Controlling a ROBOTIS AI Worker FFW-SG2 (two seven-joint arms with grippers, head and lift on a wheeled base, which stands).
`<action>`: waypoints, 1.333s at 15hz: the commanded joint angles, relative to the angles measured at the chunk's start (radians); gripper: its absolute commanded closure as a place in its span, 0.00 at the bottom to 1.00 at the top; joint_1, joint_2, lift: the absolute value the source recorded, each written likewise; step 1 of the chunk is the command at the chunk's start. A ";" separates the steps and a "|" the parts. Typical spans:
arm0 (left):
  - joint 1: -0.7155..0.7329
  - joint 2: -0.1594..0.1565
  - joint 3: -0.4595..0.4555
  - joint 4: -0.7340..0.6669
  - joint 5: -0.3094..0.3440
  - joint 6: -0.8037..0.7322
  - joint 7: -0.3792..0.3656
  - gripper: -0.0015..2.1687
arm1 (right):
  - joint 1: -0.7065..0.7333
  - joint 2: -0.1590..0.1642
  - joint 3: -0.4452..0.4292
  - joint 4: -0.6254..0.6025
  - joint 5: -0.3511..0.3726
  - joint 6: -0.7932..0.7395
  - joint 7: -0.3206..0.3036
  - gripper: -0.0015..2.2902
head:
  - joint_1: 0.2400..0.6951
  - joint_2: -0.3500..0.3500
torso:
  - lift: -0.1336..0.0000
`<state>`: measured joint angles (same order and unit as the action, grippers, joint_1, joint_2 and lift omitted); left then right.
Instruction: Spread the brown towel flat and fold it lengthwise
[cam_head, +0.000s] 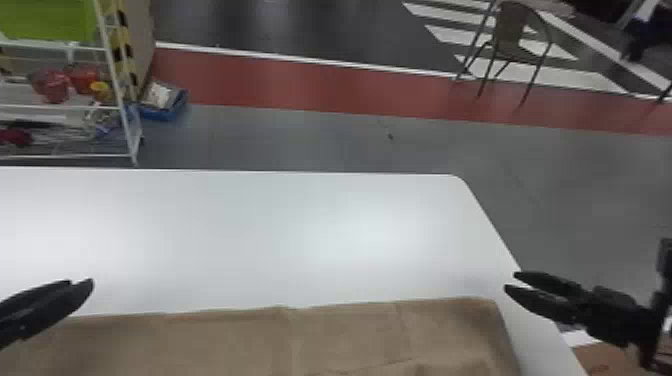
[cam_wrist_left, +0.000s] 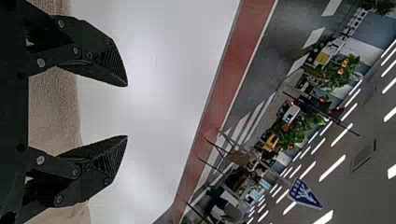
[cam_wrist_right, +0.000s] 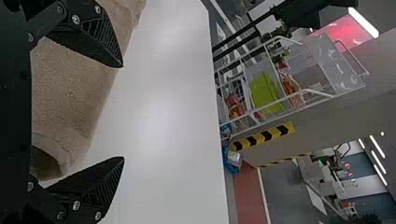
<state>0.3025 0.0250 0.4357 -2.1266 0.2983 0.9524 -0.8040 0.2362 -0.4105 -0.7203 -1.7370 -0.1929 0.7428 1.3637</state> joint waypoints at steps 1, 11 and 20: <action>-0.011 0.006 0.018 0.019 0.002 0.004 -0.009 0.27 | 0.043 -0.021 -0.022 0.001 0.004 0.042 0.003 0.10 | 1.00 0.10 | 0.08; -0.005 0.015 0.040 0.056 0.007 0.099 -0.126 0.34 | 0.115 -0.073 0.019 0.085 0.124 -0.059 0.003 0.17 | 1.00 0.00 | 0.08; 0.027 0.015 0.089 0.045 0.028 0.191 -0.158 0.66 | 0.114 -0.074 0.070 0.063 0.119 -0.032 0.003 0.30 | 1.00 0.00 | 0.08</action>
<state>0.3267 0.0393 0.5123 -2.0777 0.3266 1.1347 -0.9629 0.3498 -0.4829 -0.6452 -1.6623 -0.0701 0.7029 1.3637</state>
